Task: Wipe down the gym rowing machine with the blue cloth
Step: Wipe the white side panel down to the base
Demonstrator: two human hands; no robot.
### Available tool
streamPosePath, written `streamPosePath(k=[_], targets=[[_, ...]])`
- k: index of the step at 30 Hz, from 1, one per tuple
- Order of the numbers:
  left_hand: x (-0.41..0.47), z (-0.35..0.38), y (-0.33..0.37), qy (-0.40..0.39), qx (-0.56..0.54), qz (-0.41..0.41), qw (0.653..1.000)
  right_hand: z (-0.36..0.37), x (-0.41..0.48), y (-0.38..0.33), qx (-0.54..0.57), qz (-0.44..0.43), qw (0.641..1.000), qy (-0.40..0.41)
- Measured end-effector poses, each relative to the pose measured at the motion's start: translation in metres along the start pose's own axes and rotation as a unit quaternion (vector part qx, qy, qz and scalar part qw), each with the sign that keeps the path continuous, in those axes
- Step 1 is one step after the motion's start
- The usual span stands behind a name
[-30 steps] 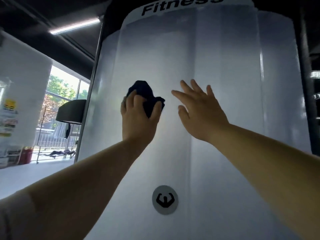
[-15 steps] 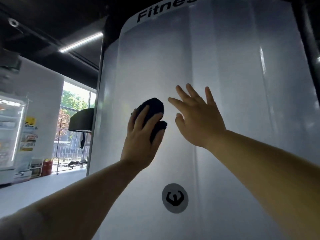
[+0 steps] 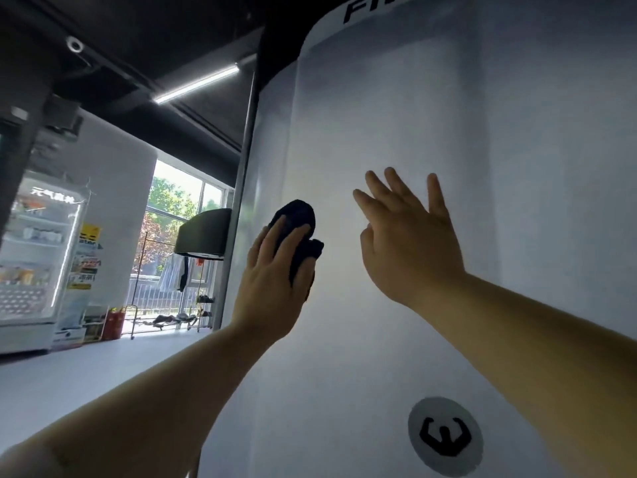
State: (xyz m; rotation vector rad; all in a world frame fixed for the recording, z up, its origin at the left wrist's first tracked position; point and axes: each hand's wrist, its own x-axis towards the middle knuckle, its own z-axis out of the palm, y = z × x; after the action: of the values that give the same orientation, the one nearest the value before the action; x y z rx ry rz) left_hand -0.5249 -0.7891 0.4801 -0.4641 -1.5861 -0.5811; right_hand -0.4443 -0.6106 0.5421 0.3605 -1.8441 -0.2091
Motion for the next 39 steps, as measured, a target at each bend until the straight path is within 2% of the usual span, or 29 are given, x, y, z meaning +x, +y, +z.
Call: streamPosePath(k=[2, 4, 5, 7, 9, 11, 13, 16, 18, 20, 21, 25, 28, 32, 35, 39], targets=[[0.020, 0.006, -0.023, 0.009, -0.039, -0.138, 0.990, 0.006, 0.011, -0.010, -0.009, -0.018, 1.000, -0.009], [0.050, 0.011, -0.032, 0.017, -0.083, -0.281, 0.956, 0.012, 0.022, -0.017, -0.012, -0.024, 1.000, -0.013], [0.064, 0.013, -0.031, 0.024, -0.092, -0.319, 0.943, 0.014, 0.026, -0.019, -0.017, -0.027, 0.999, -0.012], [0.075, 0.015, -0.025, 0.044, -0.081, -0.286, 0.954, 0.020, 0.030, -0.022, -0.033, -0.032, 0.999, 0.008], [0.058, 0.011, -0.017, 0.045, -0.084, -0.152, 0.984, 0.027, 0.028, -0.021, -0.052, -0.035, 0.997, 0.035], [0.020, 0.006, -0.019, 0.013, -0.064, 0.003, 0.998, 0.030, 0.026, -0.019, -0.064, -0.038, 0.996, 0.039], [-0.008, 0.002, -0.036, -0.015, -0.064, 0.072, 0.995, 0.031, 0.024, -0.020, -0.080, -0.038, 0.995, 0.035], [0.021, 0.004, -0.049, 0.006, -0.100, 0.014, 0.995, 0.032, 0.024, -0.024, -0.111, -0.030, 0.993, 0.029], [0.068, 0.007, -0.050, 0.024, -0.124, -0.080, 0.989, 0.033, 0.023, -0.027, -0.129, -0.022, 0.991, 0.016], [0.109, 0.007, -0.055, 0.035, -0.167, -0.192, 0.966, 0.033, 0.023, -0.030, -0.142, -0.021, 0.990, 0.009], [0.117, 0.008, -0.057, 0.037, -0.178, -0.218, 0.959, 0.033, 0.023, -0.031, -0.146, -0.019, 0.989, 0.007], [0.060, 0.014, -0.073, 0.049, -0.173, -0.173, 0.968, 0.039, 0.018, -0.045, -0.152, -0.002, 0.988, 0.002], [0.005, 0.010, -0.095, 0.035, -0.164, -0.202, 0.965, 0.055, 0.015, -0.063, -0.168, -0.020, 0.986, -0.001], [0.031, 0.007, -0.099, 0.009, -0.155, -0.201, 0.967, 0.064, 0.017, -0.070, -0.187, -0.018, 0.982, 0.013], [0.056, 0.010, -0.097, 0.014, -0.192, -0.227, 0.955, 0.063, 0.017, -0.070, -0.188, -0.021, 0.982, 0.017], [-0.002, 0.017, -0.091, 0.036, -0.193, -0.217, 0.956, 0.065, 0.016, -0.071, -0.185, -0.013, 0.983, 0.016]])
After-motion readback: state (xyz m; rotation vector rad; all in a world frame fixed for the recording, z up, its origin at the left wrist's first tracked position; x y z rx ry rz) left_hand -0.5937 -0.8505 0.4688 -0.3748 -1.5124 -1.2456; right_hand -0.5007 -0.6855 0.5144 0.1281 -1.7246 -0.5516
